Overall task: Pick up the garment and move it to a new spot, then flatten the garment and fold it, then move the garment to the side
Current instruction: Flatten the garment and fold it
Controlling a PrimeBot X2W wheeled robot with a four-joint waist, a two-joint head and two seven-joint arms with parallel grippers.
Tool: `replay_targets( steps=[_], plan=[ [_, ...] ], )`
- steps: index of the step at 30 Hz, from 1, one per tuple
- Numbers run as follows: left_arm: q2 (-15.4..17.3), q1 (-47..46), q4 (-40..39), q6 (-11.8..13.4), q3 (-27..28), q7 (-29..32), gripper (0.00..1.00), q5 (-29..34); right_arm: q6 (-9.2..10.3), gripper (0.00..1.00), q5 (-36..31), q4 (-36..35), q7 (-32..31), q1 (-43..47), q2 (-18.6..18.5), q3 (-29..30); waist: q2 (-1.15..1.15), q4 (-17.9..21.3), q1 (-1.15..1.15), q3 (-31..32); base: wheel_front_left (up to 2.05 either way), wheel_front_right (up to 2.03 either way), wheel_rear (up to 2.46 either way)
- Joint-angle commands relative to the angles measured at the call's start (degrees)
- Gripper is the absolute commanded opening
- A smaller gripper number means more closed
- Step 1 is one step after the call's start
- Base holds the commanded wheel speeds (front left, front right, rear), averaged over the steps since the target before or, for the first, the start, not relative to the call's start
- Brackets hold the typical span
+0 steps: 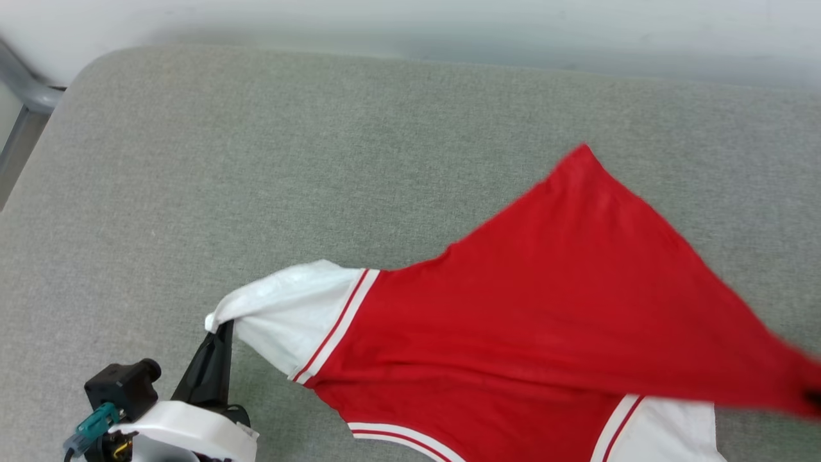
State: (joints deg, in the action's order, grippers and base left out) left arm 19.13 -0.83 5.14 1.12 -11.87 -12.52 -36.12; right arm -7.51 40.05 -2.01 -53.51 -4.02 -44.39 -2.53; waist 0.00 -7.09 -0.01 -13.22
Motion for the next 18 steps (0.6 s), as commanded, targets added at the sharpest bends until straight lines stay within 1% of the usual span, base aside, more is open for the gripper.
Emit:
replay_targets(
  steps=[1, 6, 11, 12, 13, 14, 18],
  plan=[
    [0.3, 0.9, -0.5, 0.4, 0.3, 0.1, 0.00, -0.3, 0.05, 0.00, 0.3, -0.6, -0.5, 3.7, 1.0, 0.6, 0.00, 0.5, 0.01, 0.6, 0.00, 0.00, 0.00],
    [0.6, 1.6, -1.0, 0.8, 0.1, 0.6, 0.00, -0.3, 0.05, 0.00, 0.1, 0.7, -1.0, 13.2, 3.3, 0.3, 0.00, 0.8, 0.01, 1.4, 0.00, 0.00, 0.00],
    [0.8, 1.6, -1.1, 0.9, -0.1, 0.7, 0.00, -0.5, 0.05, 0.00, 0.4, 2.1, 1.7, 16.4, 6.7, 0.3, 0.00, 0.9, 0.01, 1.7, 0.00, 0.00, 0.00],
    [0.8, 1.6, -1.1, 1.0, -0.1, 0.6, 0.00, -0.4, 0.04, 0.30, 0.3, 2.0, 2.5, 16.1, 7.1, 0.4, 0.00, 0.9, 0.01, 1.7, 0.00, 0.00, 0.00],
    [0.8, 1.7, -1.2, 1.0, -0.1, 0.7, 0.00, -0.5, 0.04, 0.74, 0.4, 1.8, 3.1, 15.7, 7.3, 0.5, 0.00, 1.0, 0.01, 1.8, 0.00, 0.00, 0.00],
    [0.9, 1.7, -1.2, 1.0, -0.2, 0.7, 0.00, -0.5, 0.04, 1.00, 0.5, 1.4, 4.0, 15.1, 7.5, 1.0, 0.00, 1.0, 0.01, 1.8, 0.00, 0.00, 0.00],
    [1.0, 1.8, -1.4, 1.0, -0.4, 0.8, 0.00, -0.5, 0.04, 1.00, 1.0, -1.6, 7.5, 11.5, 7.7, 4.2, 0.00, 0.9, 0.01, 2.0, 0.00, 0.00, 0.00]
  ],
)
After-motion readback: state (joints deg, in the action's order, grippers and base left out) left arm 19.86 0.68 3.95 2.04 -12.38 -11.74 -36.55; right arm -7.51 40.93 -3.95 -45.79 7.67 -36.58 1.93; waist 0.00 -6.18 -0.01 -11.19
